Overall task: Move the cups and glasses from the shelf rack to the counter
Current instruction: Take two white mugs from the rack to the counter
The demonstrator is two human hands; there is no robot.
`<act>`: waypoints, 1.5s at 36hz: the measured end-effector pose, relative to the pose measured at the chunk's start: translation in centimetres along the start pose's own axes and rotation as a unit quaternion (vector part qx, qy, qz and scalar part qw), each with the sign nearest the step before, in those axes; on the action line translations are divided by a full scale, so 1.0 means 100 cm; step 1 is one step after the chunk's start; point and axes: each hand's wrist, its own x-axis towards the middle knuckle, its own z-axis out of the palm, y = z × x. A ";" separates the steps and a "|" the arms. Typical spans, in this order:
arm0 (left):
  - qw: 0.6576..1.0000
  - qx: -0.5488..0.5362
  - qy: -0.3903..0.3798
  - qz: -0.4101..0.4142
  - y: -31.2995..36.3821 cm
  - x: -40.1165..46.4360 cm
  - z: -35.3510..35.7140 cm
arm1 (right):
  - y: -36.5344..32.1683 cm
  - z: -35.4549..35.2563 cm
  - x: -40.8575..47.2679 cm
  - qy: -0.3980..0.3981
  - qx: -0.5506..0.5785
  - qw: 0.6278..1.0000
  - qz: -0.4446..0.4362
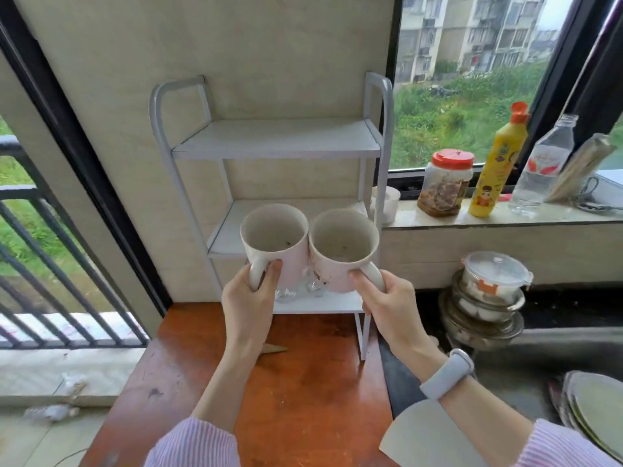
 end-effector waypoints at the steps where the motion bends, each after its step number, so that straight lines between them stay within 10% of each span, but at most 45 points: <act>1: 1.000 0.000 0.000 0.005 0.001 -0.010 -0.002 | 0.001 -0.006 -0.009 0.000 -0.002 1.000 -0.002; 26: 0.946 -0.098 -0.308 -0.001 0.143 -0.339 0.249 | 0.010 -0.396 -0.269 0.301 -0.062 0.945 0.113; 42: 0.719 -0.186 -0.668 0.058 0.291 -0.615 0.459 | -0.025 -0.635 -0.475 0.636 -0.166 0.731 0.185; 54: 0.569 -0.228 -0.784 0.099 0.422 -0.801 0.611 | -0.050 -0.824 -0.559 0.765 -0.191 0.589 0.176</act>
